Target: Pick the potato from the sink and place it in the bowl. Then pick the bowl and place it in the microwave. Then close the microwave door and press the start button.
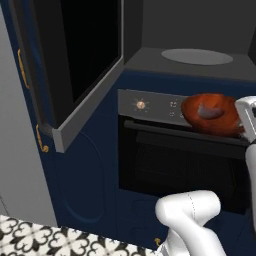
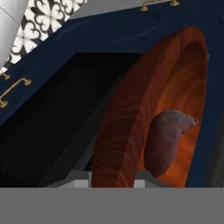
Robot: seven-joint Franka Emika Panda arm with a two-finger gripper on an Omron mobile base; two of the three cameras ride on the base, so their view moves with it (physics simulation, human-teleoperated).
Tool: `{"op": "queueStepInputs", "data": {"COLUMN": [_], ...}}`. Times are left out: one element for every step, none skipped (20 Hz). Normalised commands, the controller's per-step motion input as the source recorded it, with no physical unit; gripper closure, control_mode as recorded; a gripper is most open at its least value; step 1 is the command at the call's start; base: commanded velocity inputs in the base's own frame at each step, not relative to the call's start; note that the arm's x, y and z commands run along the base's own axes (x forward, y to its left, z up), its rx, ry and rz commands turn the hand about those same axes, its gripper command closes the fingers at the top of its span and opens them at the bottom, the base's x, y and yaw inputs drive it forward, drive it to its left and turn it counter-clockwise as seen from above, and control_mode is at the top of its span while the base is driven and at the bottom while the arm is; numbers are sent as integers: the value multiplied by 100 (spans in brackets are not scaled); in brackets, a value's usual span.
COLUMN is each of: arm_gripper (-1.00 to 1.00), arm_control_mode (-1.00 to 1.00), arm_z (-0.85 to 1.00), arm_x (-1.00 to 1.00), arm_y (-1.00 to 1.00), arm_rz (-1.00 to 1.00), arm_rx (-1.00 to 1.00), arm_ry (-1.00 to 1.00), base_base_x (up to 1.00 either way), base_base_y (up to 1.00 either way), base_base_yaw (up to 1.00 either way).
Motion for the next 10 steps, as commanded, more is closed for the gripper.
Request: {"op": "queueStepInputs", "data": {"arm_gripper": [100,100,100,100,100,100,100,100,100,100], "arm_control_mode": [-100,-100,-100,-100,-100,-100,-100,-100,-100,-100], "arm_z": [75,71,76,88,85,83,90,89,82,79], "arm_x": [-15,0,0,0,0,0,0,0,0,0], "arm_y": [0,0,0,0,0,0,-6,-14,-10,-5], "arm_rz": [-11,-13,-13,-10,-9,-8,-5,-4,0,0], "arm_rx": [0,0,0,0,0,0,0,0,0,0], "arm_ry": [-24,-17,-11,-15,-11,-12,-18,-17,-13,-12], "base_base_x": [0,0,0,0,0,0,0,0,0,0], "base_base_y": [0,0,0,0,0,0,0,0,0,0], "base_base_yaw": [0,0,0,0,0,0,0,0,0,0]}}
